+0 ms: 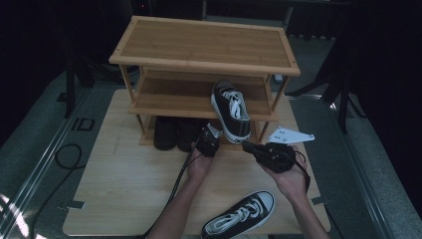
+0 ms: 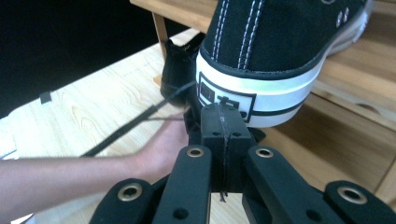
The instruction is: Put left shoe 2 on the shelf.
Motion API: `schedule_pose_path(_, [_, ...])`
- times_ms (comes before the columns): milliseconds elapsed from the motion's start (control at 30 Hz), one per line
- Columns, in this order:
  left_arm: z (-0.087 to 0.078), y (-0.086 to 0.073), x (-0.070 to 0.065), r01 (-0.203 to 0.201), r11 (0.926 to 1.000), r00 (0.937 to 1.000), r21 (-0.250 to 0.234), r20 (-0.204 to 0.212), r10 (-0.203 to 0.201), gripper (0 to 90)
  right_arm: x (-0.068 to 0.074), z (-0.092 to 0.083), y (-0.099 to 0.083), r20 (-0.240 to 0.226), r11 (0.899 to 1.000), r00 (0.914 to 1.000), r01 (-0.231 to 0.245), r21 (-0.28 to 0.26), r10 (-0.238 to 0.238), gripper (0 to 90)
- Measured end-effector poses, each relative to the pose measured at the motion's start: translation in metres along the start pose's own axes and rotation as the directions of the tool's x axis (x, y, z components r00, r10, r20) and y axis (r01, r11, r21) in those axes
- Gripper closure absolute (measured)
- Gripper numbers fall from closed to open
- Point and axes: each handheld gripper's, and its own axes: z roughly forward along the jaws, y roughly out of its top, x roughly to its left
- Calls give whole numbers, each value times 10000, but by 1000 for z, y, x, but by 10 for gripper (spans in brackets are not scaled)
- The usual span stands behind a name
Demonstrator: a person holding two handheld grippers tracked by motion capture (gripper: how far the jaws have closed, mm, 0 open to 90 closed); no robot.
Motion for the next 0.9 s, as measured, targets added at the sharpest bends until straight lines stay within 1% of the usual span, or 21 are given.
schedule_pose_path(100, [0, 0, 0, 24, 10000, 10000, -20, -28, -24, 900, 2, 9, 3, -77, 9998, 9999, 131, 122, -130, 900])
schedule_pose_path(267, [0, 0, 0, 36, 10000, 10000, -9, -2, -36, 900, 1, 22, 7, -172, 10000, 9999, 9, 84, -8, 900])
schedule_pose_path(433, [0, 0, 0, 28, 10000, 10000, 1, 10, -28, 900, 1, 34, 13, -162, 9999, 9998, 125, 68, -124, 900])
schedule_pose_path(600, [0, 0, 0, 40, 10000, 10000, -1, 18, -40, 900, 1, 42, 20, 107, 9996, 9995, 282, 61, -283, 900])
schedule_pose_path(700, [0, 0, 0, 40, 10000, 10000, 1, 18, -40, 900, -4, 45, 22, 156, 9998, 9997, 162, 65, -163, 900])
schedule_pose_path(833, [0, 0, 0, 41, 10000, 10000, 8, 23, -41, 900, -10, 49, 22, 181, 9997, 9998, 85, 222, -89, 900])
schedule_pose_path(900, [0, 0, 0, 32, 10000, 10000, -12, -15, -32, 900, -12, 51, 22, 327, 9995, 9994, 129, 275, -138, 900])
